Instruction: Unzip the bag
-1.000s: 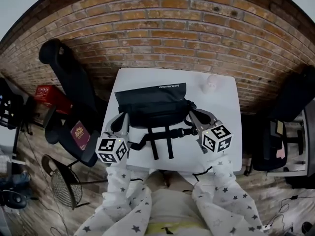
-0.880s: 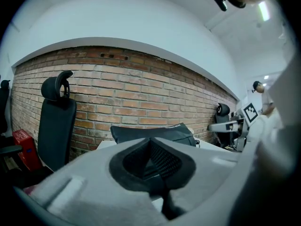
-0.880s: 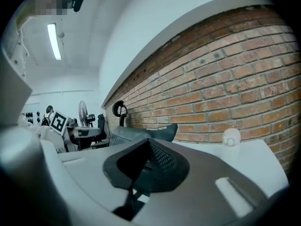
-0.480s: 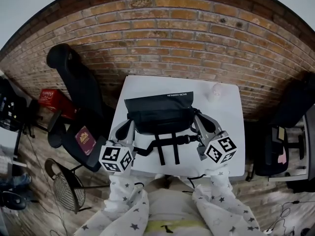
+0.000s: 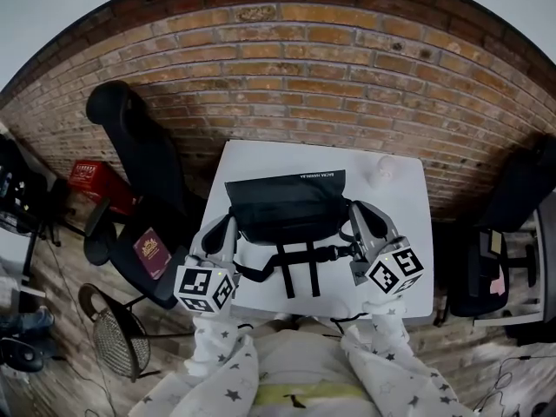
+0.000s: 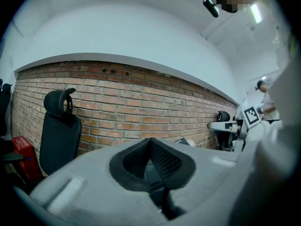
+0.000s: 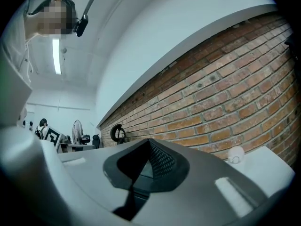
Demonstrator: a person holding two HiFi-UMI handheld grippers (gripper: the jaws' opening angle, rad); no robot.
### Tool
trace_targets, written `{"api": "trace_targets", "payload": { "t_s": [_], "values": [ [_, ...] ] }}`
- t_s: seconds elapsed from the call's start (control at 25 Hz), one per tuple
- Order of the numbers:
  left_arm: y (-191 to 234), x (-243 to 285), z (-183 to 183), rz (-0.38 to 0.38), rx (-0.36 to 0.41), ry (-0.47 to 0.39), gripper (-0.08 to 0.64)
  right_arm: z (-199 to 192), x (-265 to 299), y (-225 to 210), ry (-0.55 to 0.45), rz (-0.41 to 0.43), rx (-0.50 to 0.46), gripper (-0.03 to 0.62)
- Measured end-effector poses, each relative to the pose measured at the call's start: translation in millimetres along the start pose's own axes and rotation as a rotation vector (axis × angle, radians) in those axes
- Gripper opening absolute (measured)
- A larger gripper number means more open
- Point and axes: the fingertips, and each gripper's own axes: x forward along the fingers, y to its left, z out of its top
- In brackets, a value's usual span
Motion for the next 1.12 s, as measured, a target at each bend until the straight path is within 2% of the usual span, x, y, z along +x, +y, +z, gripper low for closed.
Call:
{"api": "trace_targets", "payload": {
  "t_s": [0.48, 1.12],
  "values": [
    [8.8, -0.3, 13.6, 0.023, 0.014, -0.043, -0.002, 8.7, 4.0, -4.9, -0.018, -0.030, -0.020, 0.007],
    [16.3, 0.3, 15.8, 0.044, 0.028, -0.046, -0.002, 2.7, 3.3, -13.0, -0.026, -0.070, -0.024, 0.007]
  ]
}}
